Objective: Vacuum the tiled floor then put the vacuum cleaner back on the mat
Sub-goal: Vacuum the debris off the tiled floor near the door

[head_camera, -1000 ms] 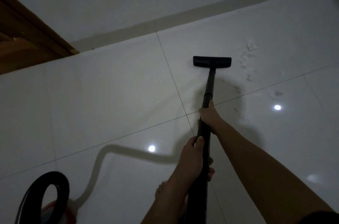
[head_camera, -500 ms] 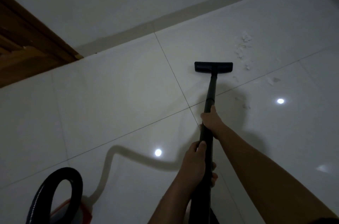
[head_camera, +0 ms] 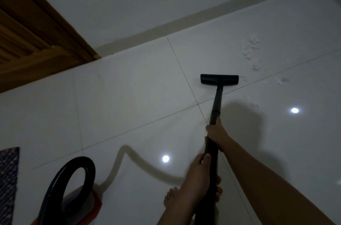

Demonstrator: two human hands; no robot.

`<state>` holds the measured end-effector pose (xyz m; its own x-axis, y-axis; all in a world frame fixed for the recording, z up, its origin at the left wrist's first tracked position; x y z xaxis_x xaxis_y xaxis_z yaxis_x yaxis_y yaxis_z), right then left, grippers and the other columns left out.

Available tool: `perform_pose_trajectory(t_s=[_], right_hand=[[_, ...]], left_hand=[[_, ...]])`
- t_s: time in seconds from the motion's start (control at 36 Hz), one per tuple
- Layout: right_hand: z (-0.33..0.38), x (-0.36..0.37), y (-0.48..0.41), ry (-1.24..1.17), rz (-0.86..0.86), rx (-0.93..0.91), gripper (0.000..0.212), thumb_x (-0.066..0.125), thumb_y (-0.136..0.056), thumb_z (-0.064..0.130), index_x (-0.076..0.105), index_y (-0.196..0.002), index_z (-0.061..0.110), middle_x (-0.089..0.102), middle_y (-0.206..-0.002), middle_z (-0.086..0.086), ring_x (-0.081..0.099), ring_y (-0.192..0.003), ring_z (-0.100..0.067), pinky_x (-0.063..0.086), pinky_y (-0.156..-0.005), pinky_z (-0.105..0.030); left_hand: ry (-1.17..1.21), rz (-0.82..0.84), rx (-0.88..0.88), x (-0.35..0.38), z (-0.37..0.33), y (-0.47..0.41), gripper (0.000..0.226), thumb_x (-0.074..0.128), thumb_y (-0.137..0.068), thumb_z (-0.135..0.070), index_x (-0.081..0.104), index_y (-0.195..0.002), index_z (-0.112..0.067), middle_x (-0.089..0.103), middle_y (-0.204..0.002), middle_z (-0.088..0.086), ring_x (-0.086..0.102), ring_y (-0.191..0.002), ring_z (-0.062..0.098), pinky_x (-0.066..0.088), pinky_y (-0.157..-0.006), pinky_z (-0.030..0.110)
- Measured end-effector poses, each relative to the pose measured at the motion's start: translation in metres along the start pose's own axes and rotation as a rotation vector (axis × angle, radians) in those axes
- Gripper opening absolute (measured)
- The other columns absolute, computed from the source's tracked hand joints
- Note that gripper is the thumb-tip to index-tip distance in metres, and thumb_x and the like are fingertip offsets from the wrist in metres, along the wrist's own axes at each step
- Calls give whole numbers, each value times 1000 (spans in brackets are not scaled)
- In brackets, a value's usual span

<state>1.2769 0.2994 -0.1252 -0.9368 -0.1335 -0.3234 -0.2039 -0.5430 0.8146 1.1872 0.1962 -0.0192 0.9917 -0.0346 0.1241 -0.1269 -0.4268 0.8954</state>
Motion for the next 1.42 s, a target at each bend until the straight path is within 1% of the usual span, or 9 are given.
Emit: perform_pose_trajectory(t_s=[0.08,0.14,0.31,0.5,0.56,0.78,1.03,1.22,1.42], right_hand=[[-11,-7,10,104,31,-1,72,44,-92,4,5,-152,13,48,-132,-24,58,-106,-38,46,-97,-45],[-14,-11,17,144,32,-21,71,44,-93,4,5,-152,12,41,-142,-25,53,-115,-40,44,-96,-41],[-38,-9,32,106,14,13,80,46,-92,6,-4,-153,18,53,-123,-22,57,-108,-37,47,-92,-42],[-77,1,55,-19,-7,-16,63,43,-93,6,15,-149,16,46,-138,-23,53,-99,-30,44,-85,-35],[-93,5,61,-49,-24,-13,62,43,-93,5,16,-148,14,44,-139,-24,53,-104,-33,46,-91,-39],[-149,10,104,-95,-60,-7,60,41,-94,3,16,-149,11,43,-141,-22,43,-95,-22,38,-82,-31],[-209,-8,122,-82,-104,105,64,43,-94,6,13,-150,13,38,-145,-22,45,-127,-37,37,-103,-43],[-212,-26,104,-65,-64,148,77,45,-93,8,-3,-152,18,49,-133,-25,61,-100,-40,51,-91,-50],[-183,-56,58,-106,-38,151,80,45,-90,9,-3,-152,24,57,-114,-21,58,-98,-39,49,-94,-55]], left_hand=[[-8,-8,15,9,12,7,35,29,-102,-36,44,-129,-20,52,-69,12,47,-31,14,39,-36,16],[-2,-29,31,13,20,8,34,29,-102,-36,44,-128,-20,53,-69,12,48,-31,14,39,-36,17],[41,-33,5,17,46,21,28,30,-101,-37,49,-116,-22,52,-69,13,46,-34,16,39,-38,17],[11,-10,-12,10,83,36,28,29,-101,-37,48,-114,-21,52,-68,12,47,-40,18,39,-42,21],[-13,15,-15,7,96,42,31,29,-101,-37,48,-115,-18,51,-67,12,47,-38,17,39,-43,21],[-125,102,11,1,148,76,35,27,-102,-34,47,-114,-8,48,-65,10,45,-36,15,39,-40,19],[-136,145,-56,25,188,88,37,27,-102,-32,49,-118,-8,45,-65,11,42,-34,16,36,-37,16],[-135,116,-75,52,189,72,39,29,-102,-33,46,-128,-10,48,-64,11,44,-32,16,37,-35,17],[-122,74,-47,82,155,38,37,29,-102,-32,47,-125,-9,49,-66,14,46,-32,16,39,-35,17]])
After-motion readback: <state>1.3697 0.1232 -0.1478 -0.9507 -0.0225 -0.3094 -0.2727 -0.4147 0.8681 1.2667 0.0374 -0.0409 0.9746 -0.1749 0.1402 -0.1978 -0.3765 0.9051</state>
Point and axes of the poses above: each hand's wrist, its own y-axis away from the middle knuckle, its own x-axis out of the palm, z = x × y, the point moved 4 cm from there along -y, towards the middle knuckle
